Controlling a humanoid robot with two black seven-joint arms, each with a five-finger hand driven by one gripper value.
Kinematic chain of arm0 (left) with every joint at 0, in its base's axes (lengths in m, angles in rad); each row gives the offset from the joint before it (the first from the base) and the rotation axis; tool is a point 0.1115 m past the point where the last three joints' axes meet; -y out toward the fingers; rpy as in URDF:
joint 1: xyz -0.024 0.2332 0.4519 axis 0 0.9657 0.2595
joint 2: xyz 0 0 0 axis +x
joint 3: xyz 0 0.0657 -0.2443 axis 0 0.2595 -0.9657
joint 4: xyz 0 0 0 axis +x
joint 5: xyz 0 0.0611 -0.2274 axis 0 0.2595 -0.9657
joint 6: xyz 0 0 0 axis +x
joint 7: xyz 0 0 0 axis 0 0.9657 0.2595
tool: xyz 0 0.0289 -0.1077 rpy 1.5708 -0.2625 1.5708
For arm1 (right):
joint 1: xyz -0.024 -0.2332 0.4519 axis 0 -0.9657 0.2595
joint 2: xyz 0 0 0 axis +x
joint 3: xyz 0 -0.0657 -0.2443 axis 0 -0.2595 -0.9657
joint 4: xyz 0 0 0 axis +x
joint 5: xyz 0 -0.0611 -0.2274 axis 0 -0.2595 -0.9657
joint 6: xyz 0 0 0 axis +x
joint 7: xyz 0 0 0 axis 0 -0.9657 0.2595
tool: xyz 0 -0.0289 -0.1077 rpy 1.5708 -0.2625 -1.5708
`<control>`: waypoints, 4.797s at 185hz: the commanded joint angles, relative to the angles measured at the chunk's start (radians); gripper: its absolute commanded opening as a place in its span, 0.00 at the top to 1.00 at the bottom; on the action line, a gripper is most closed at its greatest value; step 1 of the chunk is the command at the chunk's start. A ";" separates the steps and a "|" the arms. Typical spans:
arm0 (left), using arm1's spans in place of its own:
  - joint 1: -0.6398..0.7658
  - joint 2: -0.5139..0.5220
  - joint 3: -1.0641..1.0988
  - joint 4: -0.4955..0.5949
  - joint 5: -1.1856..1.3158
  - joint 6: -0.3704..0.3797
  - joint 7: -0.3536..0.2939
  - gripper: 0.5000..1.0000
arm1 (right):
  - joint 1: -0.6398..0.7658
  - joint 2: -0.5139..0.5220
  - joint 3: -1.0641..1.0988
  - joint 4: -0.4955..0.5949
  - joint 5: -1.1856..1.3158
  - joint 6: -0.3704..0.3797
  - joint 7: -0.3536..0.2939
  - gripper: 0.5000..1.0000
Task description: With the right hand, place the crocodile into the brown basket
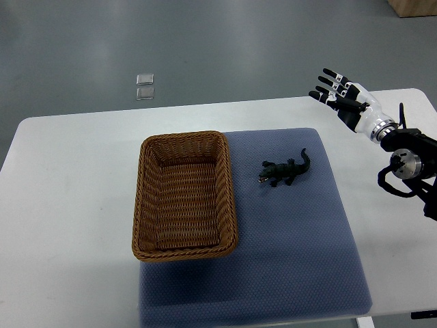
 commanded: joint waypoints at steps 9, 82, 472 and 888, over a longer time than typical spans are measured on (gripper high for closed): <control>0.000 0.000 0.000 0.000 0.000 0.000 -0.001 0.00 | 0.000 -0.002 -0.001 0.000 -0.002 0.016 -0.002 0.15; 0.000 0.000 0.000 0.000 0.000 0.000 0.001 0.00 | 0.002 -0.002 -0.004 0.000 -0.063 0.018 -0.002 0.15; 0.000 0.000 -0.002 0.000 0.000 0.000 -0.001 0.00 | 0.282 -0.103 -0.439 0.236 -1.416 -0.047 0.130 0.15; 0.000 0.000 0.002 0.000 0.000 0.000 -0.001 0.00 | 0.290 -0.031 -0.574 0.156 -1.480 -0.195 0.179 0.61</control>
